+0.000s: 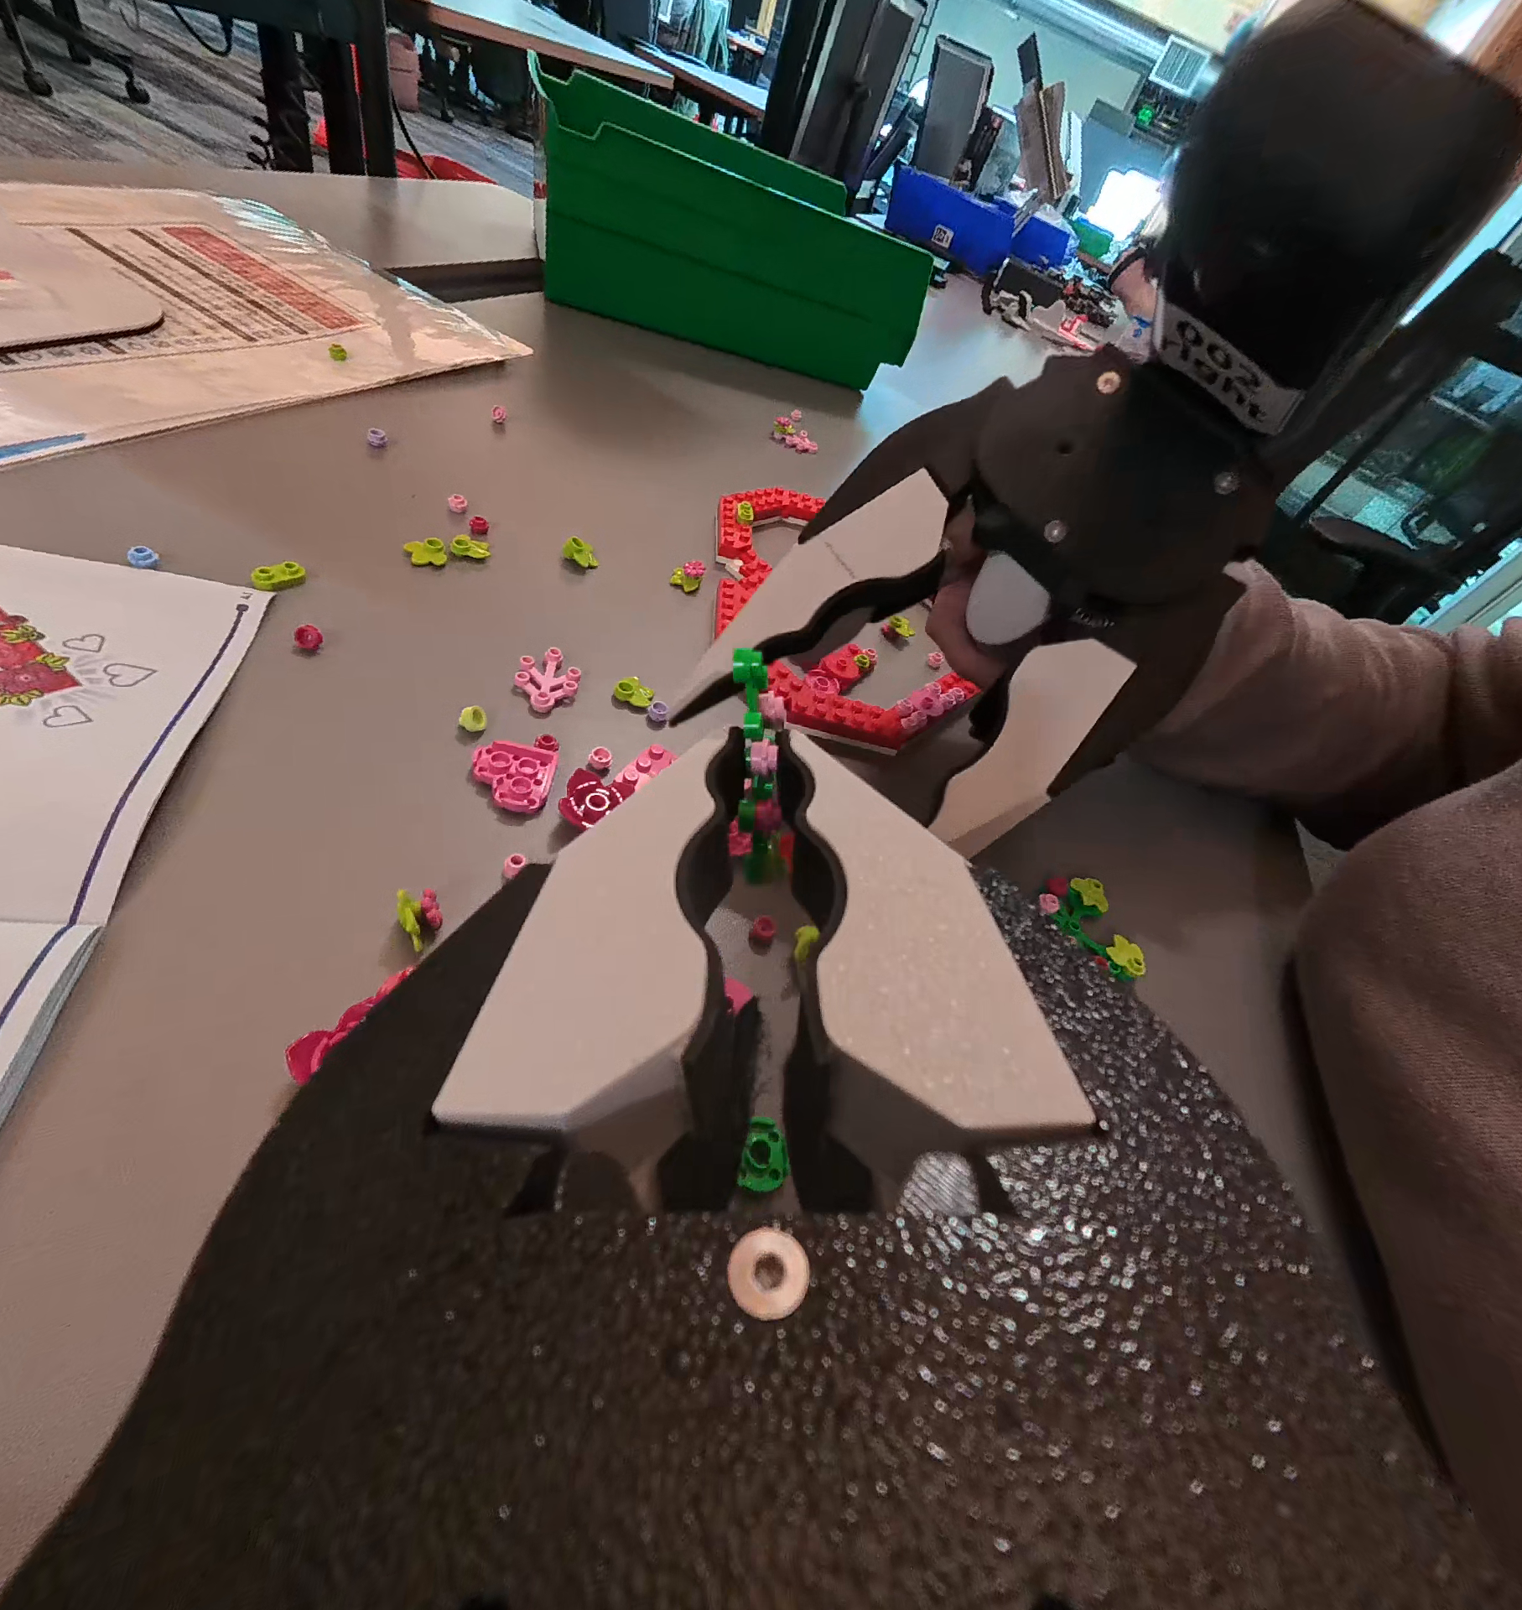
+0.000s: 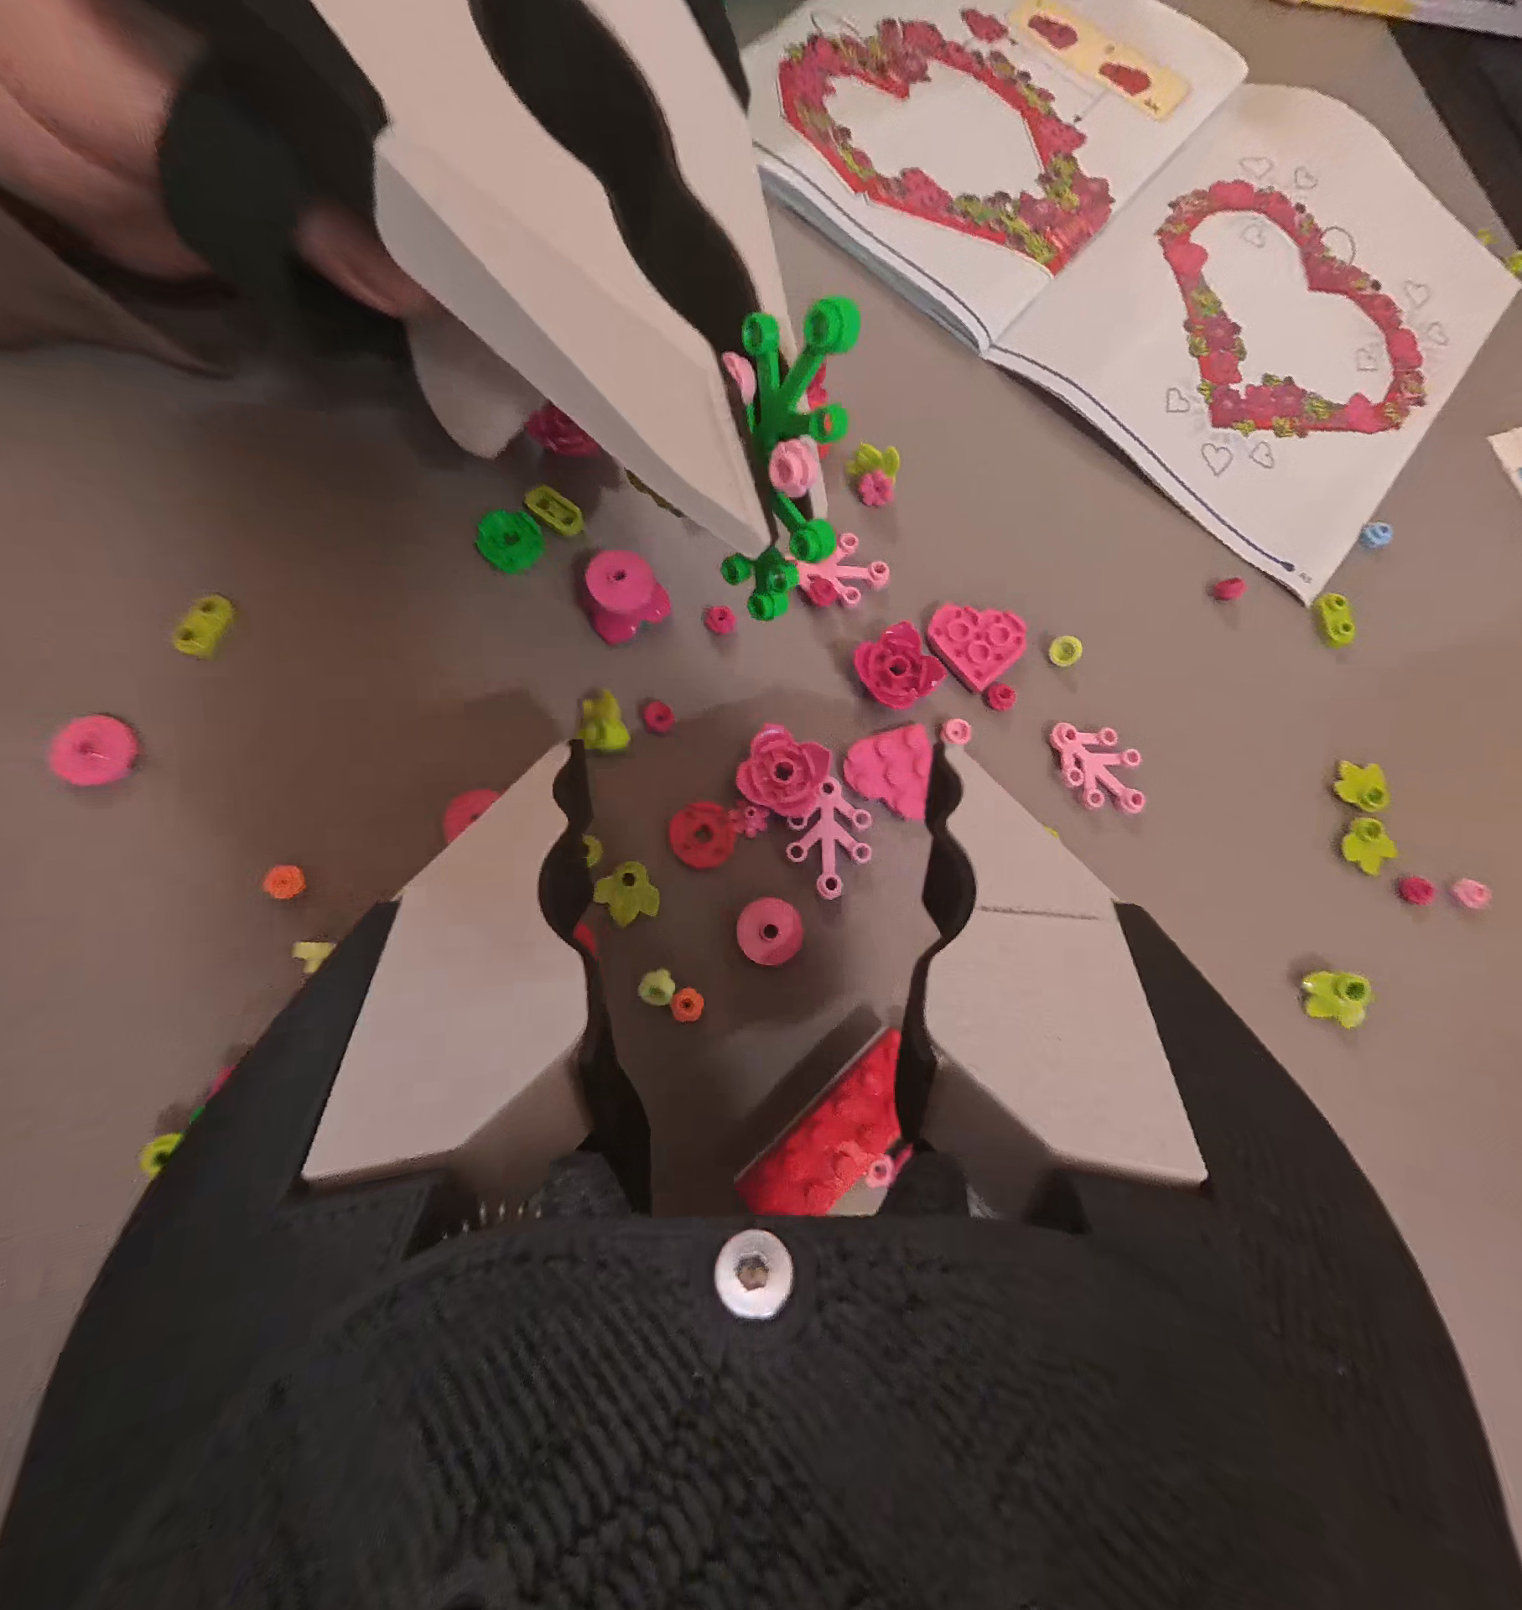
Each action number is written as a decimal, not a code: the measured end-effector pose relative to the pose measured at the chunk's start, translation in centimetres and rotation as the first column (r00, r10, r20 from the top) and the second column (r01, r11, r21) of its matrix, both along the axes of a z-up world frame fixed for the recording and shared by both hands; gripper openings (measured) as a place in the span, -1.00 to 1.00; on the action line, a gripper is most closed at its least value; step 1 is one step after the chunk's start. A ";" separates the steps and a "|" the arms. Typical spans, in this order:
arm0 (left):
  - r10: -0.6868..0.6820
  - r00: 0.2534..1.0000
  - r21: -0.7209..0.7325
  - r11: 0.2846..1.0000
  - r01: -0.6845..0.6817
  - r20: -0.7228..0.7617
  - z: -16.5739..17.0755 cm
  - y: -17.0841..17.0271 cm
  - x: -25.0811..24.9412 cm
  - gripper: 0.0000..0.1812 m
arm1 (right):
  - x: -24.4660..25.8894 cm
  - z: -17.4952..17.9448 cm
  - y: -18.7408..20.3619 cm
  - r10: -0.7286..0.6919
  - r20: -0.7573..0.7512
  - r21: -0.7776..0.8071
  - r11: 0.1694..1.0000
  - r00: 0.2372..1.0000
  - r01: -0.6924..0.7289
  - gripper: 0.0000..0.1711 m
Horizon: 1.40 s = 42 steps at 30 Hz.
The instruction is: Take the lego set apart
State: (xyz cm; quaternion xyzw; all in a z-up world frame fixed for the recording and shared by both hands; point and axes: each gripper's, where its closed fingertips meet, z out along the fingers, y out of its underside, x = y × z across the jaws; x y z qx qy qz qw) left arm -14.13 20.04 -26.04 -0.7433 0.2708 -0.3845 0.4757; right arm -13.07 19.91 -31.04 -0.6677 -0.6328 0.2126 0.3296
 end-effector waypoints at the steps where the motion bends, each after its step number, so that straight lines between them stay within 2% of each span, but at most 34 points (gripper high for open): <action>1: -0.004 1.000 0.003 1.000 0.004 -0.001 0.0 0.0 0.0 -0.96 | 0.0 0.2 0.2 0.001 -0.005 0.030 1.000 1.000 0.000 -0.09; 2: -0.010 1.000 0.008 1.000 0.010 -0.004 0.1 -0.1 0.0 -0.95 | -0.1 0.6 0.2 0.004 -0.027 0.046 0.999 1.000 -0.003 -0.11; 4: -0.022 0.999 0.021 1.000 0.022 -0.026 0.1 -0.3 0.0 -0.96 | -0.4 1.9 -0.2 0.030 -0.108 0.011 1.000 0.994 -0.028 -0.28; 7: -0.090 0.995 0.039 0.995 0.092 -0.052 0.1 -1.1 0.6 -0.96 | -0.7 4.6 -1.7 0.063 -0.300 -0.182 0.976 0.952 -0.122 -0.54; 9: -0.170 0.984 0.051 0.984 0.173 -0.059 0.2 -2.2 1.5 -0.96 | -0.6 5.8 -2.4 0.069 -0.382 -0.290 0.938 0.921 -0.191 -0.60; 12: -0.260 0.958 0.068 0.961 0.269 -0.122 -0.3 -3.7 2.7 -0.96 | -0.3 5.9 -3.8 0.132 -0.401 -0.346 0.894 0.907 -0.284 -0.63; 15: -0.287 0.939 0.072 0.950 0.305 -0.190 -1.1 -4.3 3.3 -0.96 | -0.1 5.5 -4.4 0.164 -0.389 -0.363 0.877 0.907 -0.314 -0.77; 17: -0.245 0.957 0.105 0.959 0.263 -0.156 -0.5 -3.8 3.2 -0.93 | -0.1 6.3 -3.3 0.108 -0.430 -0.354 0.893 0.896 -0.277 -0.98; 18: -0.214 0.970 0.127 0.966 0.227 -0.115 0.4 -3.4 3.2 -0.78 | -0.1 6.9 -2.8 0.073 -0.461 -0.357 0.897 0.885 -0.260 -0.99; 19: -0.178 0.979 0.143 0.971 0.190 -0.096 1.0 -2.9 2.9 -0.53 | -0.1 7.4 -2.3 0.043 -0.484 -0.352 0.905 0.874 -0.239 -0.99; 20: -0.134 0.985 0.171 0.974 0.151 -0.111 1.3 -2.4 2.5 -0.47 | -0.1 7.9 -1.7 0.014 -0.503 -0.337 0.918 0.864 -0.211 -0.99; 23: -0.010 0.981 0.269 0.961 0.063 -0.194 1.5 -1.4 1.4 -0.64 | 0.0 9.0 -0.8 -0.034 -0.561 -0.305 0.937 0.827 -0.169 -0.99; 24: 0.022 0.980 0.283 0.958 0.036 -0.198 1.7 -1.2 1.2 -0.76 | 0.0 9.3 -0.7 -0.036 -0.572 -0.291 0.943 0.820 -0.161 -0.99; 26: 0.050 0.985 0.284 0.959 -0.001 -0.167 2.1 -0.9 0.9 -0.87 | 0.0 9.5 -0.6 -0.029 -0.584 -0.256 0.955 0.811 -0.150 -0.99; 30: 0.062 0.993 0.257 0.966 -0.033 -0.105 2.3 -0.6 0.6 -0.90 | -0.2 9.6 -0.6 -0.001 -0.582 -0.187 0.973 0.814 -0.133 -0.99; 33: 0.044 0.992 0.268 0.963 -0.011 -0.120 2.2 -0.8 0.7 -0.91 | -0.1 9.6 -0.9 0.056 -0.579 -0.104 0.985 0.813 -0.141 -0.99; 35: 0.018 0.987 0.287 0.957 0.029 -0.161 2.0 -1.1 1.1 -0.92 | -0.2 8.9 -1.2 0.090 -0.532 -0.088 0.983 0.842 -0.161 -0.66; 36: -0.003 0.983 0.301 0.952 0.060 -0.186 1.9 -1.4 1.4 -0.93 | -0.2 8.3 -1.5 0.113 -0.506 -0.092 0.979 0.855 -0.184 -0.64; 38: -0.032 0.970 0.313 0.943 0.108 -0.240 1.4 -1.9 1.9 -0.93 | -0.3 7.4 -1.9 0.145 -0.466 -0.090 0.974 0.873 -0.210 -0.69; 39: -0.032 0.966 0.318 0.941 0.116 -0.257 1.2 -1.9 2.1 -0.93 | -0.3 7.1 -2.2 0.161 -0.455 -0.091 0.970 0.876 -0.226 -0.85; 40: -0.017 0.964 0.330 0.938 0.108 -0.267 1.1 -1.8 2.0 -0.93 | -0.3 7.1 -2.3 0.164 -0.453 -0.092 0.969 0.877 -0.229 -0.93; 42: 0.029 0.969 0.364 0.929 0.064 -0.244 1.7 -1.5 1.8 -0.90 | -0.4 7.5 -2.0 0.139 -0.468 -0.087 0.975 0.872 -0.203 -0.95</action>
